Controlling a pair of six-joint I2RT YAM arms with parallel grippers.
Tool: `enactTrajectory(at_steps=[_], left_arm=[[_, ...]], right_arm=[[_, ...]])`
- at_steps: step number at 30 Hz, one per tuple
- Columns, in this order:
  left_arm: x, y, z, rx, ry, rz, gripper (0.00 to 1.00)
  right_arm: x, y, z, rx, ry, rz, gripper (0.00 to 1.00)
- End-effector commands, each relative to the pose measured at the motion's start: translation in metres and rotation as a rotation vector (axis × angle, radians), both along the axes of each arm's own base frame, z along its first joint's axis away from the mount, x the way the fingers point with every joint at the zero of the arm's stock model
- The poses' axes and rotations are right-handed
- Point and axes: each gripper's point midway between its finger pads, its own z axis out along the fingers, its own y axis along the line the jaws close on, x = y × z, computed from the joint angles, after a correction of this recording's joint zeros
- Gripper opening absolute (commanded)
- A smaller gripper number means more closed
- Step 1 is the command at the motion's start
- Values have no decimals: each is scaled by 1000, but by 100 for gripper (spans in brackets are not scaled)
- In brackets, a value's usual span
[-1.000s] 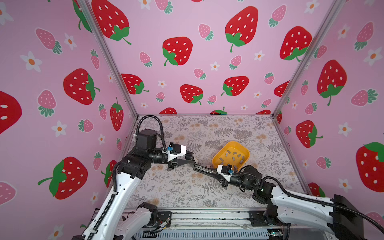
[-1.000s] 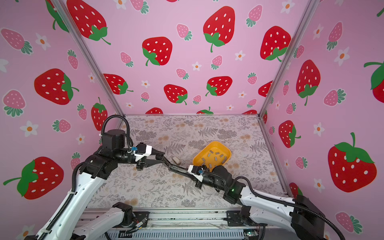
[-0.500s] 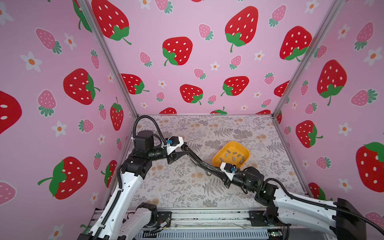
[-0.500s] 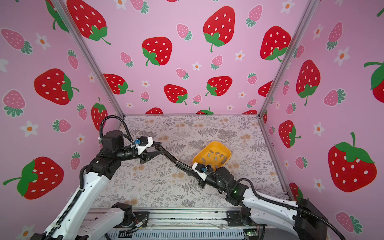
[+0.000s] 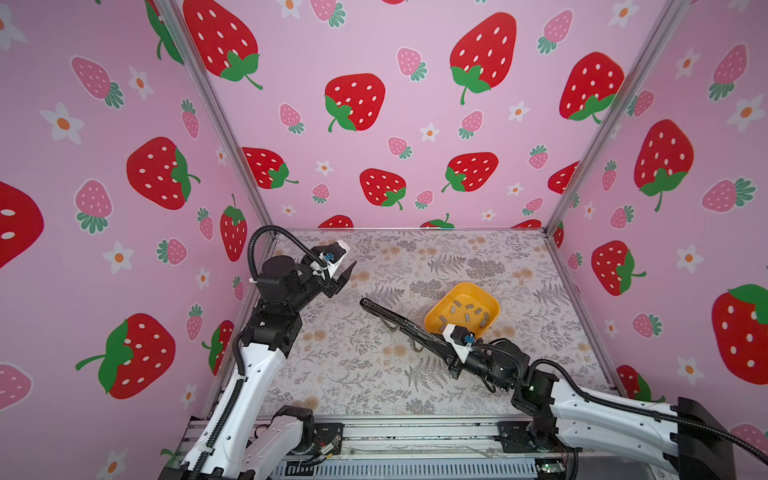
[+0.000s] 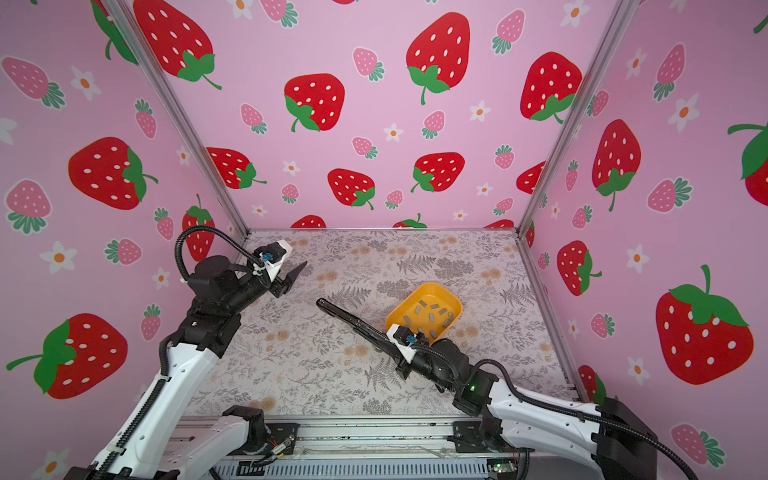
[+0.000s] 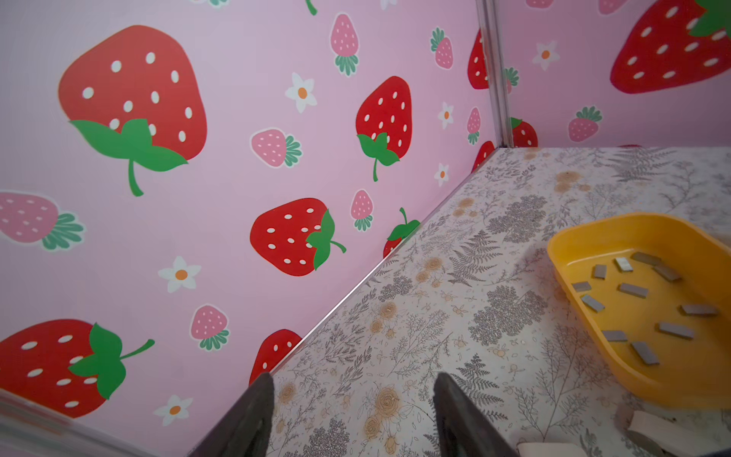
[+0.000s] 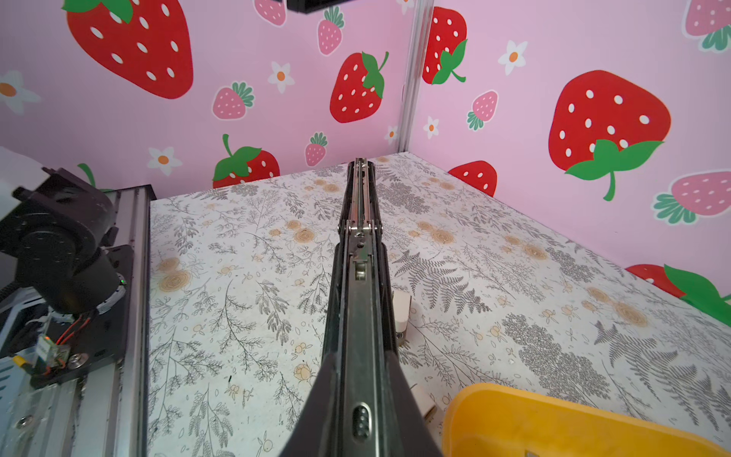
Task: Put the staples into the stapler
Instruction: 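Open the left gripper and raise it away from the opened stapler, then lower the opened stapler onto the table with the right gripper near the tray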
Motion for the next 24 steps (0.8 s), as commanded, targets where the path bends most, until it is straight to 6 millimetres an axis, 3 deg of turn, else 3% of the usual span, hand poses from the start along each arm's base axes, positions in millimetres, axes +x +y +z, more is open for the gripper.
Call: enactTrajectory(at_steps=[1, 3, 6, 12, 20, 24], left_arm=[[2, 40, 67, -355, -42, 251, 73], [0, 47, 75, -447, -34, 283, 74], [-6, 41, 76, -443, -59, 238, 74], [7, 66, 53, -535, 40, 359, 79], [14, 86, 44, -576, 100, 404, 77], [13, 93, 42, -597, 93, 421, 77]], right_arm=[[13, 11, 47, 145, -37, -100, 14], [12, 21, 48, 156, -29, -108, 14], [7, 41, 46, 164, -14, -117, 14], [1, 87, 35, 211, 70, -145, 14], [26, 130, -20, 234, 245, -288, 12], [28, 153, -48, 230, 292, -281, 12]])
